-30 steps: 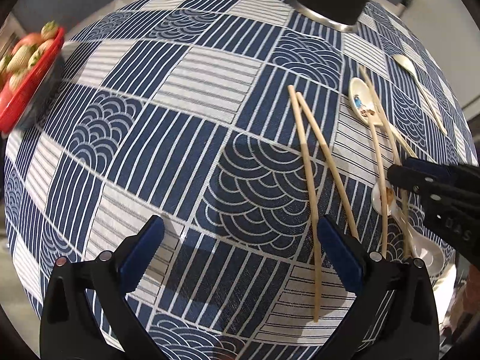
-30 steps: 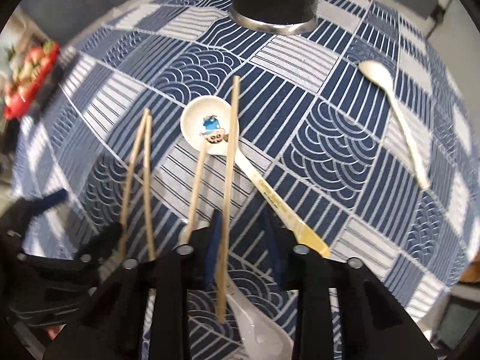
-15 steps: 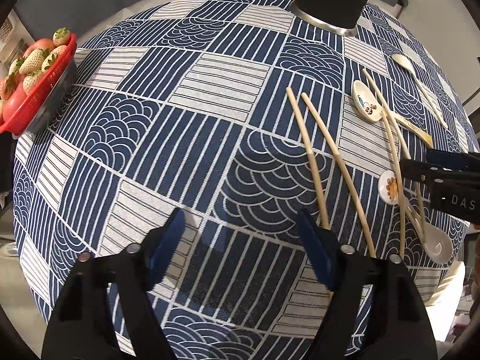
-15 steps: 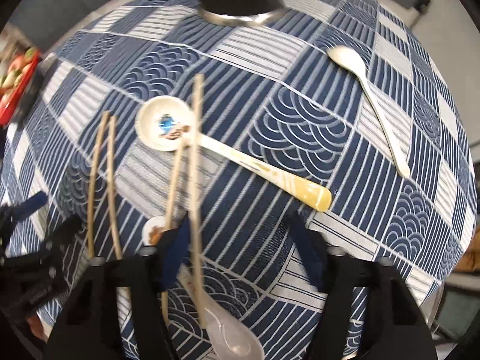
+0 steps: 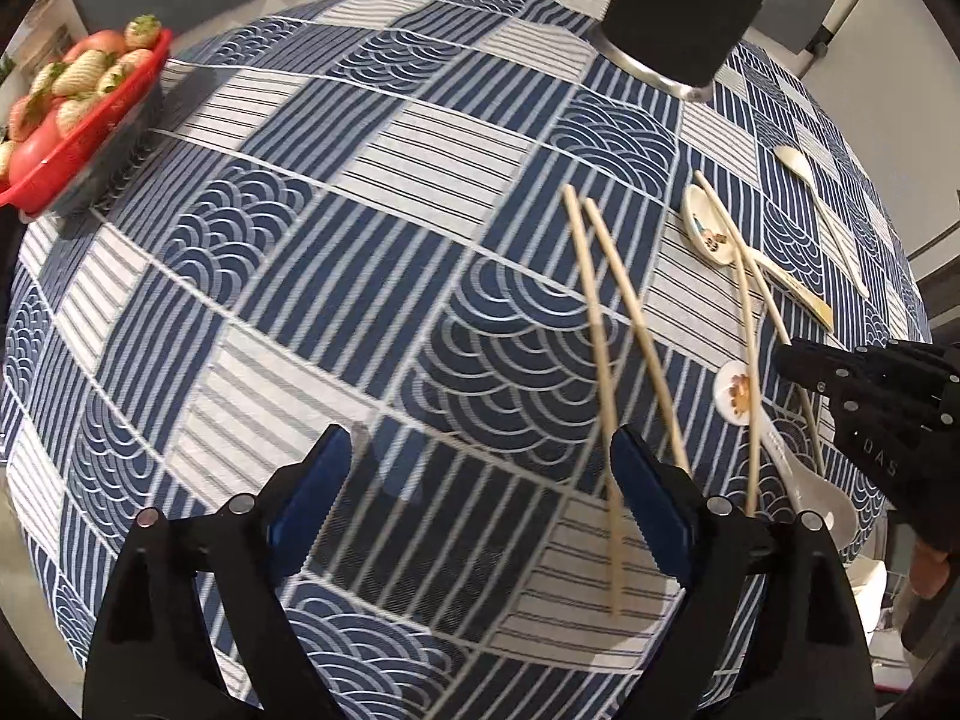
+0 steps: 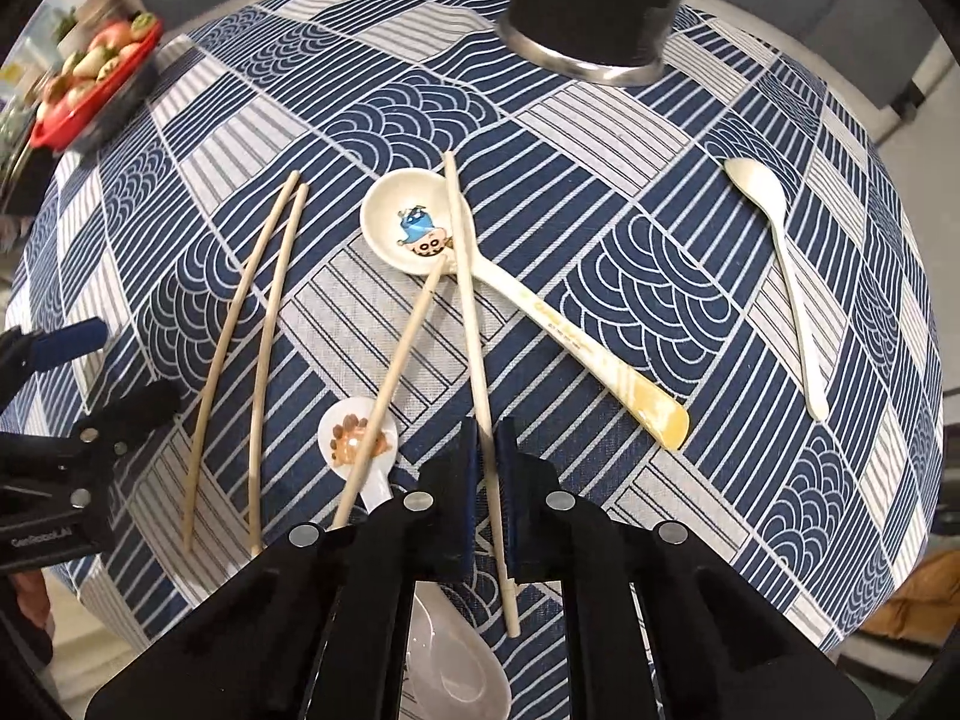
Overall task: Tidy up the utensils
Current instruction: 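Close the right tool on one wooden chopstick while the left tool grasps another, then lift both held chopsticks and carry them up to the black cup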
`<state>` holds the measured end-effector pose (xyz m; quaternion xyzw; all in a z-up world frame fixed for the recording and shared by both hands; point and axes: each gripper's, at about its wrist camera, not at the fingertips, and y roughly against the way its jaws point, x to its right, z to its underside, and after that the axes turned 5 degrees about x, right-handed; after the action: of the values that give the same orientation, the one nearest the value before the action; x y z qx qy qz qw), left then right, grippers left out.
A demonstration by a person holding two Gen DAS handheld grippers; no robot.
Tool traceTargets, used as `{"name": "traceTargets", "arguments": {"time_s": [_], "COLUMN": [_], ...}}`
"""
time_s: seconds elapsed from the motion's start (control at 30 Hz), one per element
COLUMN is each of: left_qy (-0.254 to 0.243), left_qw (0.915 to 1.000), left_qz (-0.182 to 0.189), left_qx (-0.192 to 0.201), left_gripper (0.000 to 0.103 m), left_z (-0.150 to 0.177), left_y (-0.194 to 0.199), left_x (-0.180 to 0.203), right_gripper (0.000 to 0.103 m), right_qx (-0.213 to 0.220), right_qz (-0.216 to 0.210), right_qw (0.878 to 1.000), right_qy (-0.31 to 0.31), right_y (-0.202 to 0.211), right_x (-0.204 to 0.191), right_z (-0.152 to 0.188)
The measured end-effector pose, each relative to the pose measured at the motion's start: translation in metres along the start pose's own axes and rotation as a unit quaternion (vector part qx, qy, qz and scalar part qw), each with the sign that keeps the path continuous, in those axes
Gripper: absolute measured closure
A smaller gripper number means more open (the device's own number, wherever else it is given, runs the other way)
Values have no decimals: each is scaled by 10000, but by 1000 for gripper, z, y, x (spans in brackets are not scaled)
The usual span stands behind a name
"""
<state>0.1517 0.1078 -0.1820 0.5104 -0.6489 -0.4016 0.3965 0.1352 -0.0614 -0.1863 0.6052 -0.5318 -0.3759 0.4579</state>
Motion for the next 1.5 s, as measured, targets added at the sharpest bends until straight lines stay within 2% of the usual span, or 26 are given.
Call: {"name": "traceTargets", "arguments": {"time_s": [0.1,0.23,0.27,0.33,0.4,0.47,0.63,0.77,1.03,1.5], "left_qy": [-113,-334,-313,-147,-41,76,306,611,1134,1336], "left_qw": [9999,9981,9982,9984,9985,9987,9982,9967,9916,9794], "left_qz": [-86,-486,-479,-539,-541,-456,-412,-437,-594,-1069], "left_qx": [-66,-158,-150,-111,-115,-204,-310,-292,200,1076], "left_gripper": [17,18,23,41,79,98,98,98,98,98], "left_z": [0,-6,-8,-12,-15,-17,-17,-3,0,-23], "left_y": [-6,-12,-12,-6,0,3,5,15,58,109], "left_x": [15,33,33,31,27,22,6,-5,-16,63], "right_gripper": [98,98,98,98,98,98,98,98,98,98], "right_qx": [-24,-42,-46,-61,-76,-61,75,240,659,1625], "right_qz": [-56,-161,-199,-304,-471,-711,-1141,-1256,-1409,-1674], "right_qw": [9999,9996,9995,9992,9987,9975,9931,9913,9875,9723], "right_qy": [90,206,244,250,153,7,-259,-324,-260,172], "right_y": [-5,-6,-5,-3,1,8,28,43,75,128], "right_x": [-3,1,1,4,11,18,41,61,92,168], "right_z": [-6,-8,-7,-4,-2,0,1,-3,-14,-24]}}
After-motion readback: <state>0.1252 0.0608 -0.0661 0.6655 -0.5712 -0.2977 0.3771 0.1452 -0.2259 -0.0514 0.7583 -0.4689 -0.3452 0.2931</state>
